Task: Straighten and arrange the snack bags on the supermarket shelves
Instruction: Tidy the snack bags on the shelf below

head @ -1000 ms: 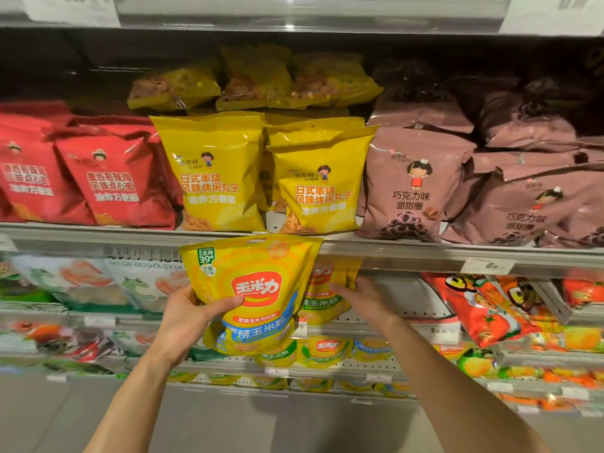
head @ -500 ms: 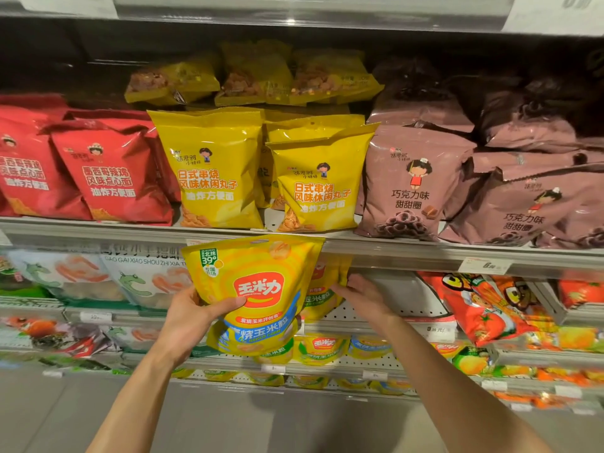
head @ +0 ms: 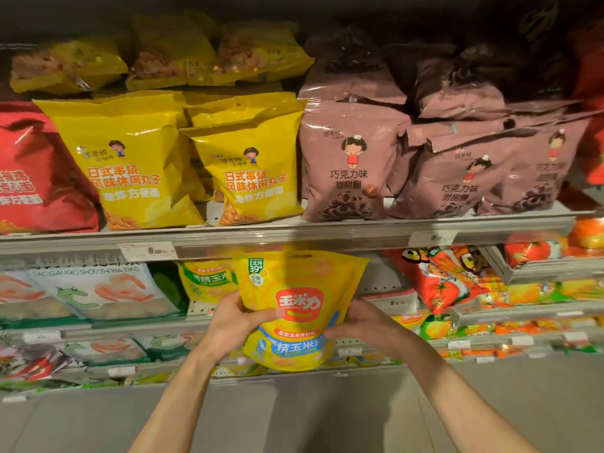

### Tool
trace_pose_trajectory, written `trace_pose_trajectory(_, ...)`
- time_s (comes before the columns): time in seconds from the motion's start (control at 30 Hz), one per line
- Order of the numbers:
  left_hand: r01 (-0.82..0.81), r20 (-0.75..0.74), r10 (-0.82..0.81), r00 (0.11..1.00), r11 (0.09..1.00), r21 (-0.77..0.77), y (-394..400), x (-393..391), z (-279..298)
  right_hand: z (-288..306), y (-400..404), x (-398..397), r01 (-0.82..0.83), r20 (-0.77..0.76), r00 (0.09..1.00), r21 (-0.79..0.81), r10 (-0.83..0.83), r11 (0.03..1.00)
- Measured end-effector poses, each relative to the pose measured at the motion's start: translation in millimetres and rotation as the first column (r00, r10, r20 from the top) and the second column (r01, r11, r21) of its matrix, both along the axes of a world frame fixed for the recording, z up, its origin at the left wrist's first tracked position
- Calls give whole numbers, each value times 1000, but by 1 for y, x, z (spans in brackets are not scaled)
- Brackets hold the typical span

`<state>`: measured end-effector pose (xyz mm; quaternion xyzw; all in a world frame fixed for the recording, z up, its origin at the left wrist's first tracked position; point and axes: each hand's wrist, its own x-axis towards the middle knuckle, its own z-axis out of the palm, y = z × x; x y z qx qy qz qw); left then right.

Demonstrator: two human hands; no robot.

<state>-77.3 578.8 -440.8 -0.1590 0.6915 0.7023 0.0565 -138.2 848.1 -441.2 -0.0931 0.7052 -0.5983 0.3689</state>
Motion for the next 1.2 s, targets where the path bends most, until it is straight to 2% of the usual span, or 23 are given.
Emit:
trace_pose_trajectory(0.13, 34, -11, -34, 999, 999, 1, 41, -19, -8, -4, 25, -1, 172, -50, 984, 7, -171, 985)
trace_pose_trajectory(0.33, 66, -49, -70, 996, 994, -84, 87, -32, -19, -18, 64, -13, 303, -103, 947, -29, -304, 953)
trace_pose_trajectory(0.43, 81, -48, -91, 995, 980, -181, 98, -32, -23, -14, 79, -25, 291, -163, 941, -53, -296, 955)
trace_pose_trajectory(0.57, 23, -69, -42, 997, 966, -259, 109, -40, -22, -6, 90, -41, 292, -215, 929, -71, -301, 954)
trace_pose_trajectory(0.77, -37, -106, 11, 994, 970, -240, 121, -57, -21, -2, 92, -53, 339, -340, 884, -9, -322, 941)
trace_pose_trajectory(0.97, -138, -187, 95, 978, 962, -236, 132, -69, -24, -7, 86, -61, 440, -384, 815, -78, -434, 895)
trace_pose_trajectory(1.1, -114, -180, 69, 981, 960, -255, 134, -74, -28, -9, 84, -67, 435, -392, 823, -31, -411, 900)
trace_pose_trajectory(1.2, -89, -175, 53, 983, 974, -206, 137, -72, -25, -13, 83, -69, 433, -361, 837, -20, -410, 901)
